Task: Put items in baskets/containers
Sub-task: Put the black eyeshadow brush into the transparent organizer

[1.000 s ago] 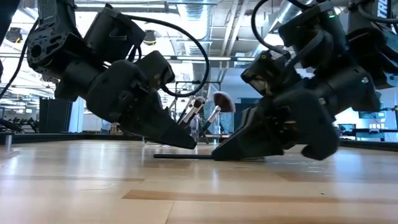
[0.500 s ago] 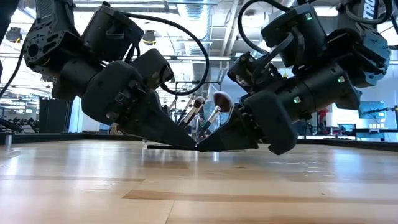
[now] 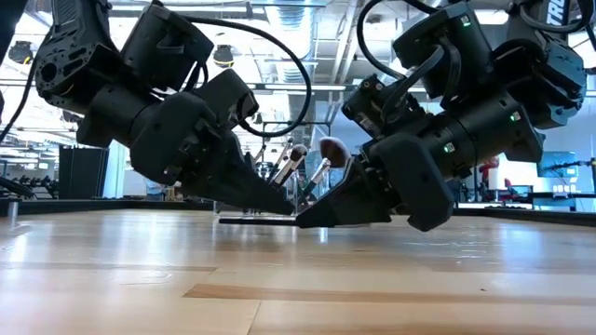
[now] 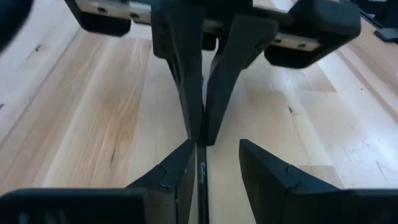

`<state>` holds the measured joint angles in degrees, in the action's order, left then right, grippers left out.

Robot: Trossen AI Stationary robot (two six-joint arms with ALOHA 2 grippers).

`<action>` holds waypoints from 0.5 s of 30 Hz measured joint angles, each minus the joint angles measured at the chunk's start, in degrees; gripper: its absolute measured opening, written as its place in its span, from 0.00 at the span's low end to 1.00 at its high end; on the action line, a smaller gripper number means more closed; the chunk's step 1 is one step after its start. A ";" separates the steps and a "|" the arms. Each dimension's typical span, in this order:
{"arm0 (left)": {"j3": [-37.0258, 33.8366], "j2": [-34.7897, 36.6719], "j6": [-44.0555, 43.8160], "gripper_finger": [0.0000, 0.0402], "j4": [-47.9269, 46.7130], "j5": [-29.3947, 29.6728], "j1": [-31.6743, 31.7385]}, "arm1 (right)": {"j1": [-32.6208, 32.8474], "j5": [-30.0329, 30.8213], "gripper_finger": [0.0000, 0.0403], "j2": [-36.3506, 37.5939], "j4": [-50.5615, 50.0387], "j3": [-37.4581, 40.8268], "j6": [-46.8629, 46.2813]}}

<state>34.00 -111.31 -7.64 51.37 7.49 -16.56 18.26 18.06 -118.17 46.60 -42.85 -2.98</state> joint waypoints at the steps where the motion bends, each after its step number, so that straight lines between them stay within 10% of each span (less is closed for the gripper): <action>1: -0.13 0.00 -0.06 0.30 -0.13 0.00 0.00 | 0.02 0.00 0.02 0.00 0.28 0.00 0.00; 15: -0.18 0.00 -0.09 0.27 -0.98 0.00 0.00 | 0.06 -0.09 0.02 0.07 2.31 -0.04 0.01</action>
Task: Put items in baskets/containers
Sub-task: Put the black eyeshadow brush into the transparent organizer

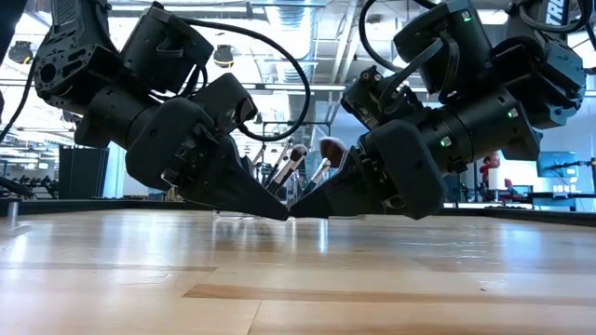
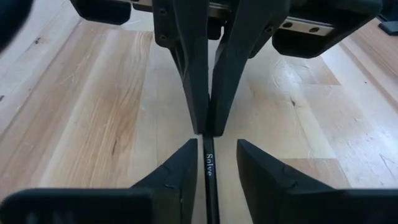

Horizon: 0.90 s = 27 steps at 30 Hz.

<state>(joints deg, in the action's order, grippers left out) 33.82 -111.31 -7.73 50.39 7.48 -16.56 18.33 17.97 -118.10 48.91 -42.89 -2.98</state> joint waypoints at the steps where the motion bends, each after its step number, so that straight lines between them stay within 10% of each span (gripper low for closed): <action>1: 0.00 0.00 0.00 0.25 0.00 -0.02 0.00 | 0.00 -0.01 0.02 0.00 0.00 0.00 -0.01; 8: 0.02 0.00 -0.04 0.05 0.00 0.67 0.02 | 0.06 -0.04 0.05 0.00 0.06 0.00 -0.01; 15: 0.02 0.48 -0.04 0.05 -0.20 3.57 0.08 | 0.44 -0.02 0.15 4.84 -1.03 0.02 0.78; 27: -3.37 23.18 9.93 0.04 -4.92 7.39 4.62 | 1.04 8.68 0.19 43.76 -27.32 -0.02 13.51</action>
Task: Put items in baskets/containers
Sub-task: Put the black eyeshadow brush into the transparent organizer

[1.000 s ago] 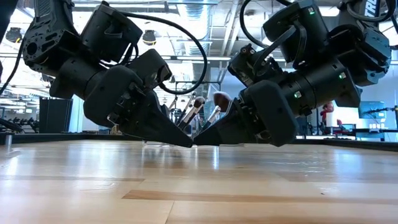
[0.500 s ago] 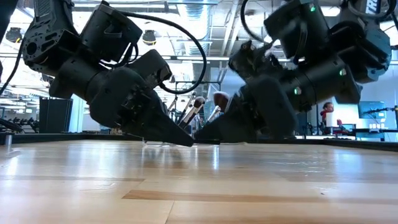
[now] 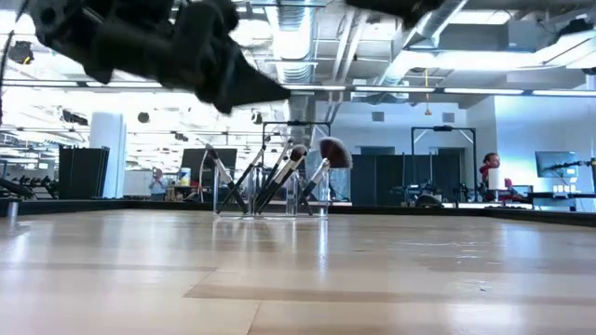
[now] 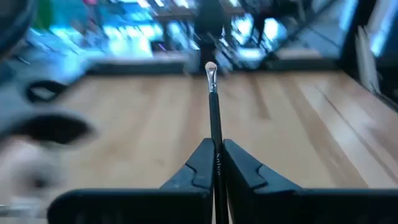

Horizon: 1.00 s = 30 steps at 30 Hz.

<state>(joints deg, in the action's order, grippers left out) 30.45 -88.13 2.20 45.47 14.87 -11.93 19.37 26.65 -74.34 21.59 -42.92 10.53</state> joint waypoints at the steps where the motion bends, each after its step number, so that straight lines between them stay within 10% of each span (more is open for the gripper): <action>1: -1.41 3.16 0.66 0.04 -0.04 0.62 0.68 | 0.15 0.32 0.19 3.33 -2.89 0.00 -0.72; 7: -10.53 19.86 2.06 0.04 1.12 0.88 4.60 | 0.78 -5.77 0.17 11.71 -4.88 5.19 -1.40; 14: -18.16 23.91 0.88 0.04 17.28 -13.99 7.50 | -9.94 -11.22 0.17 -3.96 31.54 13.79 3.45; 20: -18.18 23.51 0.54 0.04 17.90 -15.02 7.38 | -17.00 -29.75 0.22 -19.03 43.06 7.36 -3.14; 30: -18.16 23.51 0.30 0.04 18.01 -21.20 7.38 | -17.61 -33.89 0.41 -29.19 43.61 -6.55 -2.39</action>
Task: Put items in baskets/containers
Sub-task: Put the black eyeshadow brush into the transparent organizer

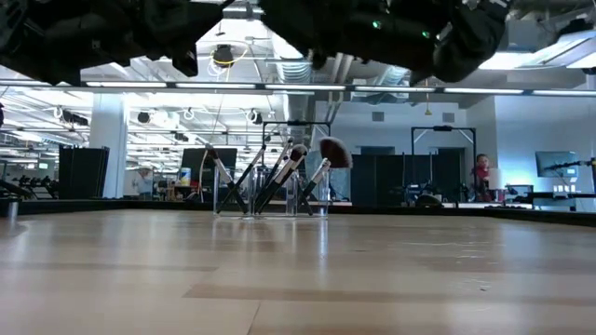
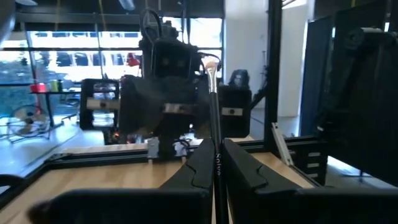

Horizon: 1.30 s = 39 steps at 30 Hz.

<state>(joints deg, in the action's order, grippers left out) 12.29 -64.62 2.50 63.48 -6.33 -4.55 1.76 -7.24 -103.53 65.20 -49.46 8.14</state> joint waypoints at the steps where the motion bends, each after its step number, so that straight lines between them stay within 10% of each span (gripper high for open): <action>1: 0.00 0.00 -0.07 0.04 0.00 -0.39 0.00 | 0.24 -1.43 0.42 -0.37 0.10 -0.90 1.17; 13: 0.02 -0.02 -1.53 0.05 0.00 -1.28 0.00 | 1.47 -6.28 0.41 -0.60 -3.53 -5.87 5.38; 39: 0.07 -0.04 -1.45 0.05 -2.04 -1.24 0.02 | 0.72 -6.13 0.07 -0.60 -6.05 -5.87 7.52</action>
<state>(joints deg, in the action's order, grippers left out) 12.36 -64.66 1.05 61.45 -7.57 -4.54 2.48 -13.37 -104.14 59.16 -55.33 15.66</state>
